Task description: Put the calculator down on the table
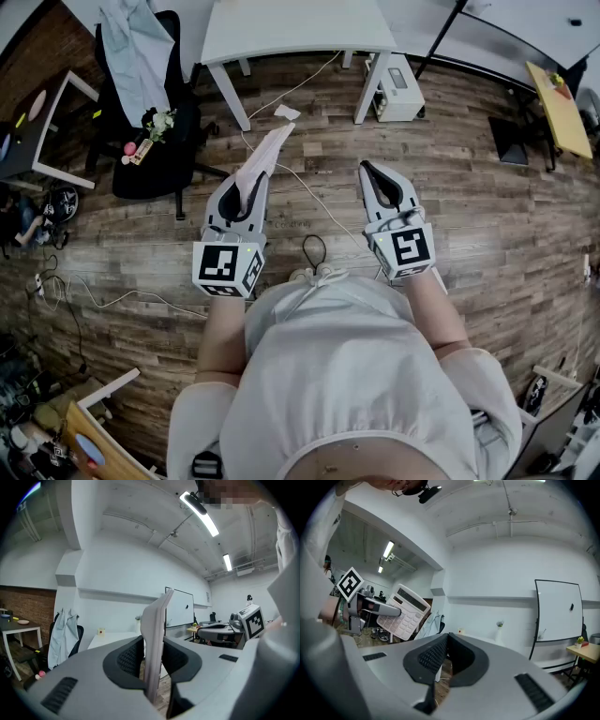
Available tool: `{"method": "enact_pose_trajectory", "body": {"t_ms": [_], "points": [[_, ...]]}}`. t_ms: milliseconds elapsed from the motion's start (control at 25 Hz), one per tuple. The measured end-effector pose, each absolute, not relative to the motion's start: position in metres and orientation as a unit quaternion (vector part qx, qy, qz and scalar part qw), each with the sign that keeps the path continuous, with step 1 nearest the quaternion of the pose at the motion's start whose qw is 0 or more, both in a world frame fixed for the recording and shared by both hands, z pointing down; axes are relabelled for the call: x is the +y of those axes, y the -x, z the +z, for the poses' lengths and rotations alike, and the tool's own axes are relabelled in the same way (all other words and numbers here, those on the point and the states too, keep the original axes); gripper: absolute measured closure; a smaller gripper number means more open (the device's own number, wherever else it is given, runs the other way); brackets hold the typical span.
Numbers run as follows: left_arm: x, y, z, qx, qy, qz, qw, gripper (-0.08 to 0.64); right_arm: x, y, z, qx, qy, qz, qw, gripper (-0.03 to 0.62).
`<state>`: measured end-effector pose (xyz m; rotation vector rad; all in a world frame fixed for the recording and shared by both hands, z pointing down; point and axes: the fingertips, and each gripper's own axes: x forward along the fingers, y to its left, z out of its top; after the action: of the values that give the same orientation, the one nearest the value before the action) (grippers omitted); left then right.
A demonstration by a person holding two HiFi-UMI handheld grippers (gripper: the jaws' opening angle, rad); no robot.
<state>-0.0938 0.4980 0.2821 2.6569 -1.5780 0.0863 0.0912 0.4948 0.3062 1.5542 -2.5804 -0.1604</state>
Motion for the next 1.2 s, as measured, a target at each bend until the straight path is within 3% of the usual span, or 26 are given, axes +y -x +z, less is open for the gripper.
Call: {"method": "enact_pose_trajectory", "body": {"t_ms": [640, 1200], "points": [[0.486, 0.076, 0.288, -0.519, -0.854, 0.026, 0.036, 0.457, 0.483, -0.112, 0.313, -0.854, -0.517, -0.042, 0.043, 0.589], [0.430, 0.072, 0.321, -0.522, -0.849, 0.030, 0.076, 0.457, 0.425, -0.124, 0.344, -0.859, -0.507, -0.021, 0.068, 0.588]]}}
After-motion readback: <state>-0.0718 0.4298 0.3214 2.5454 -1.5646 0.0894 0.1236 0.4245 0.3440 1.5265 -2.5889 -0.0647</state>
